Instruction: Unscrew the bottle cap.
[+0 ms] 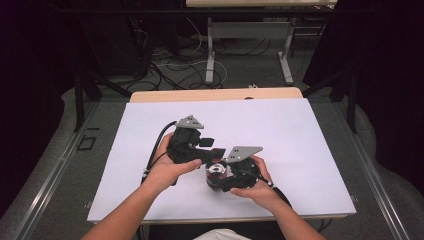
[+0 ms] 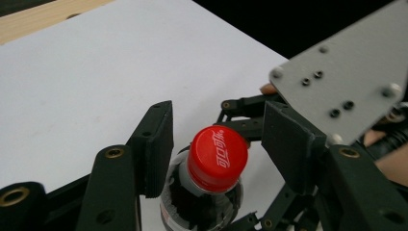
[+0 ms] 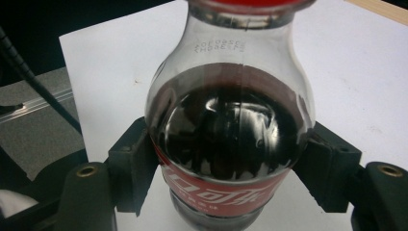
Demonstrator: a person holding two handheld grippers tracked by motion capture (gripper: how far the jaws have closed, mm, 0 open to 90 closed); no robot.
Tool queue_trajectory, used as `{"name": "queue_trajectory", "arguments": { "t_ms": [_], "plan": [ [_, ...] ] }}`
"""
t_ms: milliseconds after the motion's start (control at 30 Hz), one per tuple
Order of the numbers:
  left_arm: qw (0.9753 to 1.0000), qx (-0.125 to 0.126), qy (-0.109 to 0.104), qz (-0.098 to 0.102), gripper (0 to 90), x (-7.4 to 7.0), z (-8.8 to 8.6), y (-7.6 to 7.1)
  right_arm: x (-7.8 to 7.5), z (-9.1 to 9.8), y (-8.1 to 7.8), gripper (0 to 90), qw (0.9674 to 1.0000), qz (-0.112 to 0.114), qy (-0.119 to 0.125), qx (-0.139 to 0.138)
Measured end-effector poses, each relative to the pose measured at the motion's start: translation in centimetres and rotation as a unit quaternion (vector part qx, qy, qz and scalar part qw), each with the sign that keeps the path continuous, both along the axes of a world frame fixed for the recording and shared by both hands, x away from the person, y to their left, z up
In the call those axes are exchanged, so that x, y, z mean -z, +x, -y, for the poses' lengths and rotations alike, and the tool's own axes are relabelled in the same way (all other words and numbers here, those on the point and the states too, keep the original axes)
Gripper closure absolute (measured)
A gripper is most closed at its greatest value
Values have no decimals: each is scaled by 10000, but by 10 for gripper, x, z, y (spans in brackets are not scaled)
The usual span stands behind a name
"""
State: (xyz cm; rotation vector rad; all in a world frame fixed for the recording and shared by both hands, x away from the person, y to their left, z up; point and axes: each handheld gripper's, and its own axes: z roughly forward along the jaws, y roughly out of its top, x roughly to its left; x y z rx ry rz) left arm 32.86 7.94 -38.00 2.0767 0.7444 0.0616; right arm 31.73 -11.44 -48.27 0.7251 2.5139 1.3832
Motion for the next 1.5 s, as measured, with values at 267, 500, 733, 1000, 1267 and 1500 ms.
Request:
{"name": "queue_trajectory", "arguments": {
  "t_ms": [267, 500, 733, 1000, 1267, 1500],
  "plan": [
    [9993, 305, 158, 155, 511, 5, -5, 2, 0, -1, -1, 296, 10000, 30, 10, -60],
    [9989, 449, 80, 85, 523, 8, -6, 8, 0, -1, -1, 296, 9999, 4, -51, -114],
    [9984, 551, 81, 107, 578, 9, -2, 7, 1, -3, -2, 296, 9998, 53, -17, -166],
    [9990, 391, 184, 79, 625, 6, 2, 4, 0, -3, -3, 296, 9998, 18, -58, -168],
    [9986, -431, 277, -90, 627, 5, 12, 0, 2, -2, -2, 296, 9998, 104, -115, 103],
    [9922, -1123, 252, -485, 629, 5, 18, 0, 3, -1, -1, 296, 9995, 74, -230, 226]
  ]
}}
